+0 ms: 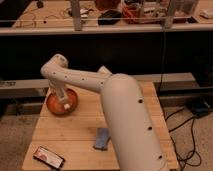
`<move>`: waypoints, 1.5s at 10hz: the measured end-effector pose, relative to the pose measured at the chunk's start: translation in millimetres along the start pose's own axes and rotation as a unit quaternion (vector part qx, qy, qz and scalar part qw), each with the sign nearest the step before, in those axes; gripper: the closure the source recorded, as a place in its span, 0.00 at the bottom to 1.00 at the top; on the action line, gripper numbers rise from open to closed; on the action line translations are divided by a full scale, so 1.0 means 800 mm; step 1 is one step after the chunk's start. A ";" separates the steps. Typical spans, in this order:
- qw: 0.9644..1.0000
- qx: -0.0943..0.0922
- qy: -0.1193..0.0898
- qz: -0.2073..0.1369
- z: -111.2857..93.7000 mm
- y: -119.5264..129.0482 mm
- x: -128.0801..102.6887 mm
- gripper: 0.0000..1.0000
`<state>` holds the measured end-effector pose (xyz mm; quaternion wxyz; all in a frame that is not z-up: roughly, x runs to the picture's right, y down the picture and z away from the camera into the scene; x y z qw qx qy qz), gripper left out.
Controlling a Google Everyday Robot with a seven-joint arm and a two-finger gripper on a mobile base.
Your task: Place the bottle in the ceramic bowl
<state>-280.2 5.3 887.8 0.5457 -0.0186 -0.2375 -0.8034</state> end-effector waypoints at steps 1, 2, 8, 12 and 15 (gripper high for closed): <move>1.000 -0.001 -0.008 -0.007 0.006 -0.005 -0.001 0.93; 1.000 -0.003 -0.014 -0.010 0.010 -0.006 -0.002 0.84; 1.000 -0.005 -0.007 -0.002 0.001 0.018 -0.014 0.24; 1.000 -0.009 -0.005 0.001 0.003 0.026 -0.020 0.20; 1.000 -0.012 -0.004 0.004 0.002 0.036 -0.026 0.20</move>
